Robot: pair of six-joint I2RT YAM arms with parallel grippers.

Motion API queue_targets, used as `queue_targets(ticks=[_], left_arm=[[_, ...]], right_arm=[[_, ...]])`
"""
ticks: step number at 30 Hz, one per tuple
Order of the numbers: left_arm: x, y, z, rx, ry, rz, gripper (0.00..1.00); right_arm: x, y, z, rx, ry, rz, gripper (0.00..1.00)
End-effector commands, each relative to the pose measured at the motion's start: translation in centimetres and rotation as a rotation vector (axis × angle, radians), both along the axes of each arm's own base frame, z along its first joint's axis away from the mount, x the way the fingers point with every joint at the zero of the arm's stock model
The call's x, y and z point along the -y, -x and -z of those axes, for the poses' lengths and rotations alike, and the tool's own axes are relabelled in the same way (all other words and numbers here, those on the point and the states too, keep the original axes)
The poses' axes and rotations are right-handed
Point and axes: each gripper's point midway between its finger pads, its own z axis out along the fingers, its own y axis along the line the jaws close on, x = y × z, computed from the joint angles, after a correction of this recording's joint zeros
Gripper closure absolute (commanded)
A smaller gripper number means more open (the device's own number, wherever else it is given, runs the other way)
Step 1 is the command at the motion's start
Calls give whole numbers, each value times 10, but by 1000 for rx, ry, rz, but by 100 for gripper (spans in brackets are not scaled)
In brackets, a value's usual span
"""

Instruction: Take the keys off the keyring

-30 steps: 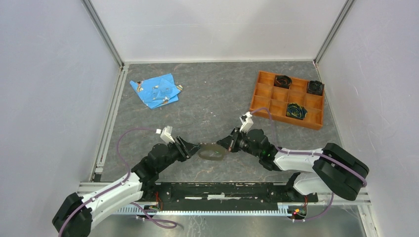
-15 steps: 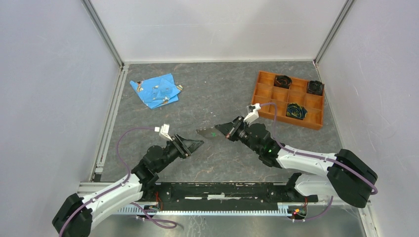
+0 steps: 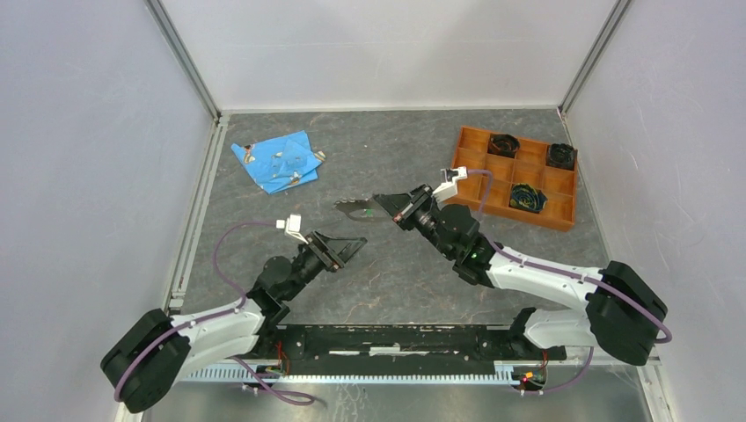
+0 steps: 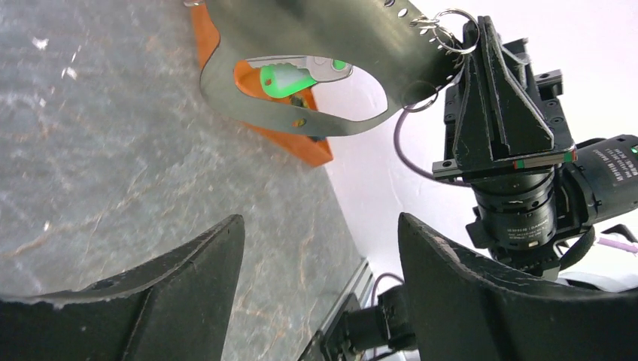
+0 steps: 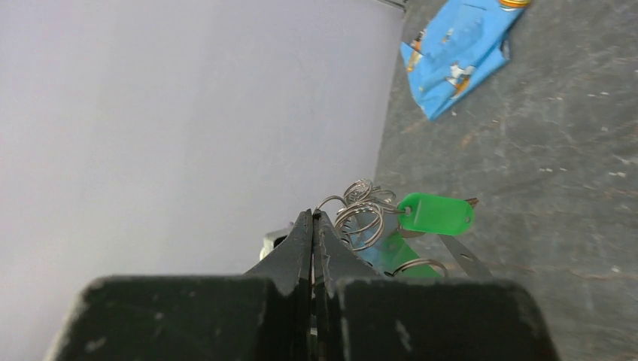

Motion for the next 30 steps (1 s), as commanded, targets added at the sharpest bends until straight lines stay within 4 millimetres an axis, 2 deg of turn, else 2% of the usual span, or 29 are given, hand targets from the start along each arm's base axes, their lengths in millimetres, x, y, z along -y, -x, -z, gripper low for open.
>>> queue_targets(ticks=[1,5,9,15,24,30], left_arm=[[-14,-12,-58,206,120,-104,19],[-23,-16,-79,281,184,-161,16],[-25,-17,-97,340,235,-175,11],[-22,-21,-121,408,297,-183,11],[-33,-9,-161,526,369,-202,10],[-39,1,-173,565,395,-193,14]], right_arm=[[-8,-7,-59,41,-167,26,100],[-16,-6,-81,50,-223,22,100],[-25,0,-101,64,-264,12,100],[-38,13,-123,85,-302,-11,100],[-38,26,-127,95,-297,-4,100],[-25,26,-123,100,-281,39,100]])
